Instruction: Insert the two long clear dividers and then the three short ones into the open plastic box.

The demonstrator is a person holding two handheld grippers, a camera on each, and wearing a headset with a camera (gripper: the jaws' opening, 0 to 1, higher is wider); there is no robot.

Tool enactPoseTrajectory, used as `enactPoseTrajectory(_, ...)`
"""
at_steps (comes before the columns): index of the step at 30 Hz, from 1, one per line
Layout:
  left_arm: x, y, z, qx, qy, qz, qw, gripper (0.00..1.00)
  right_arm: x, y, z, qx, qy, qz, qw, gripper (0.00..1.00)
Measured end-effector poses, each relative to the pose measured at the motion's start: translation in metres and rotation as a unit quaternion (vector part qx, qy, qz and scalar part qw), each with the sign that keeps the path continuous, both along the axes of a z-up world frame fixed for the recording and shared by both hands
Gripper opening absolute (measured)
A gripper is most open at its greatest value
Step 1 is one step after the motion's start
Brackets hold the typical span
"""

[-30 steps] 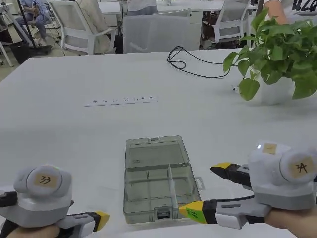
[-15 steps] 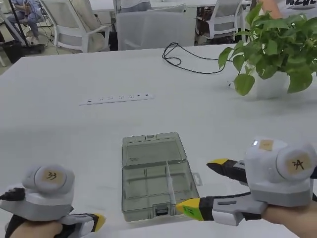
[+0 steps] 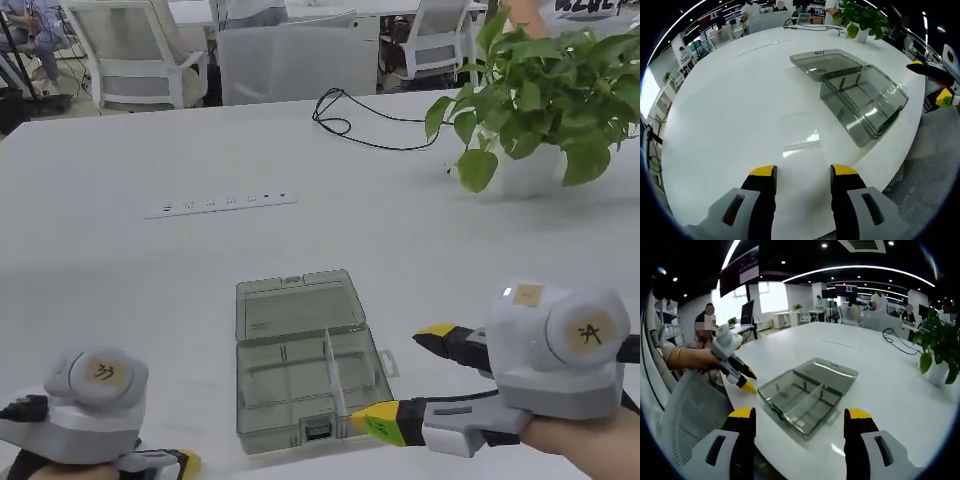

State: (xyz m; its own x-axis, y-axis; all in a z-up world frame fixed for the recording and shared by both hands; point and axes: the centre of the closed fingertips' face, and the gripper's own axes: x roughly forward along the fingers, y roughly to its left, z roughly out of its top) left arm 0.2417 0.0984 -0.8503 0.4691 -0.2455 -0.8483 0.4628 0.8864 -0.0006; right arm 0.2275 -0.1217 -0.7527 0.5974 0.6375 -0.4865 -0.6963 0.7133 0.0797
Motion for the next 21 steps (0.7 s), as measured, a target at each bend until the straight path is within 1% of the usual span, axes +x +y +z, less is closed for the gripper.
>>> enactPoseTrajectory(1, 0.0004, -0.0015, 0.0003, 0.001, 0.000, -0.005, 1.0000, 0.41, -0.0004, -0.0002, -0.0002, 0.000, 0.001, -0.001, 1.0000, 0.72)
enactPoseTrajectory(5, 0.0011, -0.0010, 0.0002, 0.005, 0.012, 0.003, 0.9999, 0.41, -0.0008, -0.0019, -0.0010, -0.005, 0.001, -0.004, 1.0000, 0.71)
enactPoseTrajectory(7, 0.0017, -0.0014, -0.0004, 0.010, 0.019, 0.003, 0.9998, 0.40, -0.0004, -0.0031, -0.0016, -0.006, 0.002, -0.008, 1.0000, 0.71)
enactPoseTrajectory(10, 0.0020, -0.0016, -0.0009, 0.015, 0.031, 0.003, 0.9994, 0.39, 0.0001, -0.0041, -0.0035, -0.007, 0.005, -0.012, 0.9999, 0.70)
enactPoseTrajectory(12, 0.0014, -0.0017, -0.0008, 0.018, 0.038, 0.005, 0.9991, 0.35, 0.0001, -0.0037, -0.0038, -0.006, 0.005, -0.013, 0.9999, 0.69)
enactPoseTrajectory(13, 0.0018, -0.0010, -0.0009, 0.018, 0.039, 0.009, 0.9990, 0.33, -0.0001, -0.0035, -0.0041, -0.006, 0.007, -0.014, 0.9999, 0.69)
enactPoseTrajectory(16, 0.0011, -0.0007, -0.0012, 0.021, 0.041, 0.011, 0.9989, 0.32, 0.0000, -0.0030, -0.0052, -0.007, 0.008, -0.015, 0.9998, 0.69)
enactPoseTrajectory(21, 0.0009, -0.0011, -0.0007, 0.018, 0.039, 0.019, 0.9989, 0.32, 0.0001, -0.0018, -0.0047, -0.004, 0.010, -0.017, 0.9998, 0.69)
